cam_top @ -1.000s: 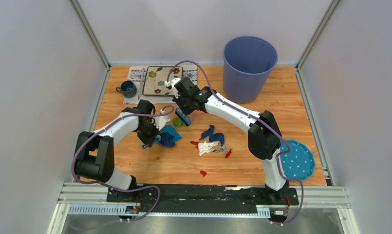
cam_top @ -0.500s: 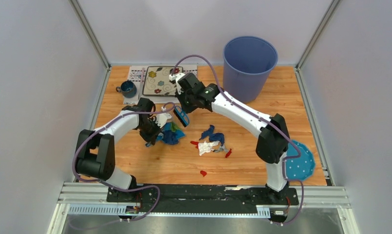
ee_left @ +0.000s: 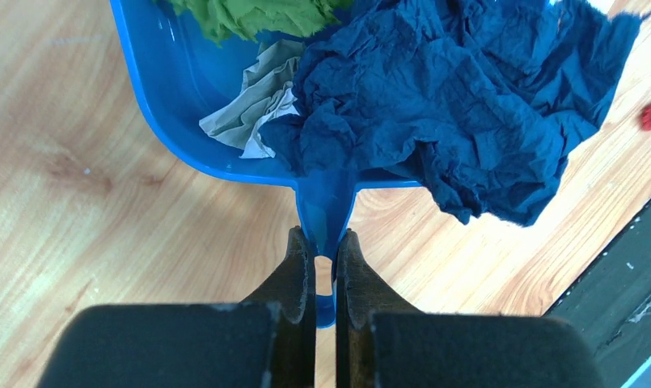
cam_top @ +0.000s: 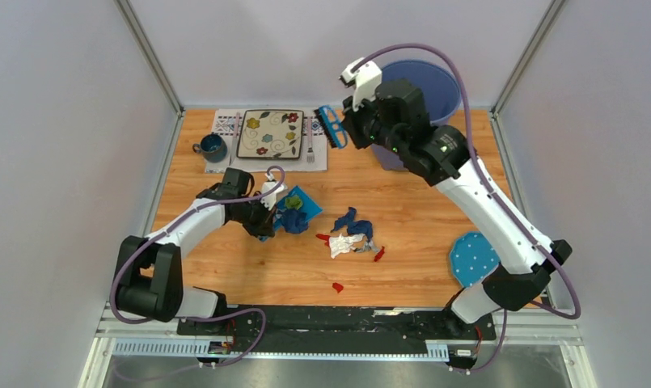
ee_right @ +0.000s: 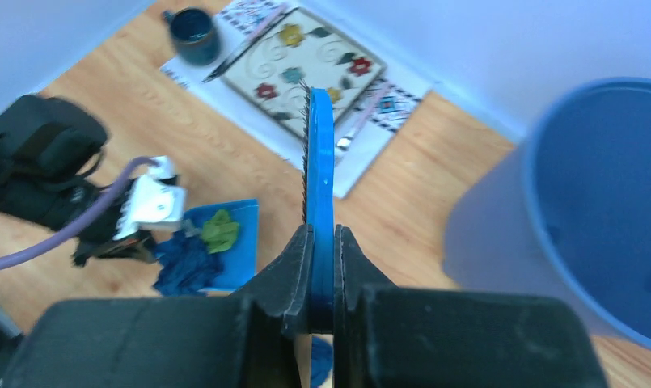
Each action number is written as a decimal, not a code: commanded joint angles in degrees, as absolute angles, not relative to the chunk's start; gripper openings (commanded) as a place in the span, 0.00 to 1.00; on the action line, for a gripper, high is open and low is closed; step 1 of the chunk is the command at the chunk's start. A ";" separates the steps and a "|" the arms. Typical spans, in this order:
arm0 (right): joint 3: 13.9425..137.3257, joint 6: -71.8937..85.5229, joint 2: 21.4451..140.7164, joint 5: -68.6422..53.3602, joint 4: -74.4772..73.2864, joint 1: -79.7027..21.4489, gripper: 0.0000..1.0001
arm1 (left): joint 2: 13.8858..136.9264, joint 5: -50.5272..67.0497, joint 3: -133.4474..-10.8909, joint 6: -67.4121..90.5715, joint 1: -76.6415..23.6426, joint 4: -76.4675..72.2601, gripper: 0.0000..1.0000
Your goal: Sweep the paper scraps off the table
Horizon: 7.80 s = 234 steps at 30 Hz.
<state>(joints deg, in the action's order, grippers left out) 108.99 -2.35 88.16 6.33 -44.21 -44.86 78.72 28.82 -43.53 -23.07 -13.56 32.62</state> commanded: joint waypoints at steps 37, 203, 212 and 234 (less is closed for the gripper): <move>127.97 -17.31 115.58 -11.95 -54.31 -17.23 0.00 | 68.38 20.13 -60.54 -21.71 -13.53 49.47 0.00; 97.48 3.25 62.05 -26.83 -60.18 -37.60 0.00 | 55.67 -18.64 -77.67 -37.10 -27.34 60.97 0.00; 77.79 14.31 63.89 -1.61 -55.20 -48.07 0.00 | 54.31 1.23 -48.37 -32.17 -23.20 65.75 0.00; 68.99 25.84 85.68 10.29 -36.66 -53.26 0.00 | 71.45 3.69 -42.10 -31.99 -30.14 55.02 0.00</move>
<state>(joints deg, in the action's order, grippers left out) 68.27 23.20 82.21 13.89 -43.44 -52.21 69.89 1.04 -41.28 -33.34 -29.02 58.11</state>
